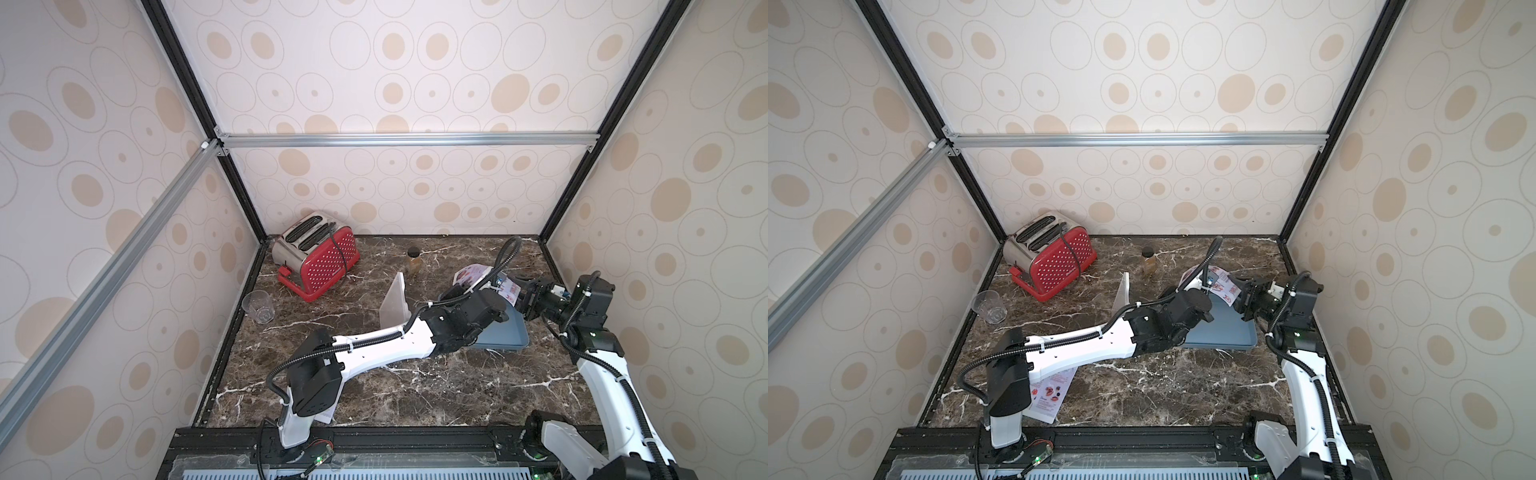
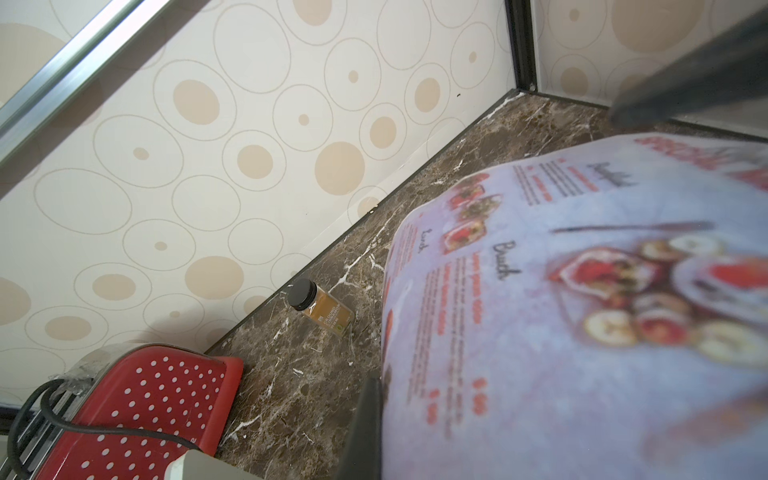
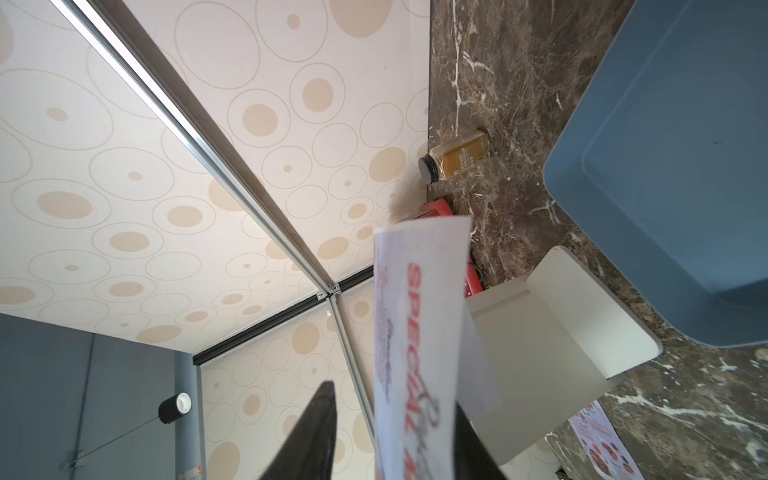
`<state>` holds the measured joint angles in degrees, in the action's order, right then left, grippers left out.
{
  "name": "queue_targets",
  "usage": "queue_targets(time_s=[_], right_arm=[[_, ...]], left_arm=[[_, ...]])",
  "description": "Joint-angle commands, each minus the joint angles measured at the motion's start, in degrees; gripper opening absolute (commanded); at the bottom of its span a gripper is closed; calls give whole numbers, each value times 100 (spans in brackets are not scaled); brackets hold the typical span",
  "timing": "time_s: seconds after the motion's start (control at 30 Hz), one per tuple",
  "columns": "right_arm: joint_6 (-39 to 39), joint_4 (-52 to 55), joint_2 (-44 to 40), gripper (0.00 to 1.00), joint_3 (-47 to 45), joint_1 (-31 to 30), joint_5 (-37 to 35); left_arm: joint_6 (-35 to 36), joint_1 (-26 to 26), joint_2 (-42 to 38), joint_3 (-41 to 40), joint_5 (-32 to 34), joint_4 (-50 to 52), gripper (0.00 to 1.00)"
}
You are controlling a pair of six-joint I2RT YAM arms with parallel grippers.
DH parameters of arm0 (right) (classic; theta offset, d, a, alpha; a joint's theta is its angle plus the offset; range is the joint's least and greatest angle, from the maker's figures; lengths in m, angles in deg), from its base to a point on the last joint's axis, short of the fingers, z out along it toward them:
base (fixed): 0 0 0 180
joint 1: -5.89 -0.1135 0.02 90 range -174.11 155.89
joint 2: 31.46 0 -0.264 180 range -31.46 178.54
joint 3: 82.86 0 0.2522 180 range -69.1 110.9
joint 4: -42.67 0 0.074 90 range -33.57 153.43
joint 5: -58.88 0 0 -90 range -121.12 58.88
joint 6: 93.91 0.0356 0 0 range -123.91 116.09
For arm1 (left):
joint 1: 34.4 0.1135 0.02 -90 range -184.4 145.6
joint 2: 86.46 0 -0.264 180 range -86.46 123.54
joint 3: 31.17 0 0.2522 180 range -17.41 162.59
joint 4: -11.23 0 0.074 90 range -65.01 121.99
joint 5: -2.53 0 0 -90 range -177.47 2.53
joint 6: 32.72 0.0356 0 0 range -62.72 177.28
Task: Replace the menus in the menu holders
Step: Pick up the menu from the storage box, then insert the menu into the menu holder.
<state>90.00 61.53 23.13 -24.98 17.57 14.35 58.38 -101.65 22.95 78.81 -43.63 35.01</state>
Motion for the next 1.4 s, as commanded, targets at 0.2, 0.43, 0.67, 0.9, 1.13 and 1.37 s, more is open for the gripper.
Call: queue_targets(time_s=[0.2,0.43,0.67,0.9,1.13,1.37], right_arm=[[-115,135,127,9,318,9,155],[-1500,1299,340,0,1169,23,97],[-5304,4536,1062,0,3493,-11,-988],[-6989,5352,1672,0,4871,-1656,-1845],[-7582,6055,2484,0,6464,-3705,-1908],[-6713,5278,2785,0,6926,-4978,-1085]], left_arm=[[30,-26,-244,-128,109,-246,0],[219,-21,-534,-463,73,-522,88],[106,-24,-2044,-1633,-129,-893,95],[-1081,671,-2973,-1613,-145,316,96],[-2417,1721,-3643,-1710,-322,1065,95],[-3866,2590,-4368,-2366,-393,1590,95]])
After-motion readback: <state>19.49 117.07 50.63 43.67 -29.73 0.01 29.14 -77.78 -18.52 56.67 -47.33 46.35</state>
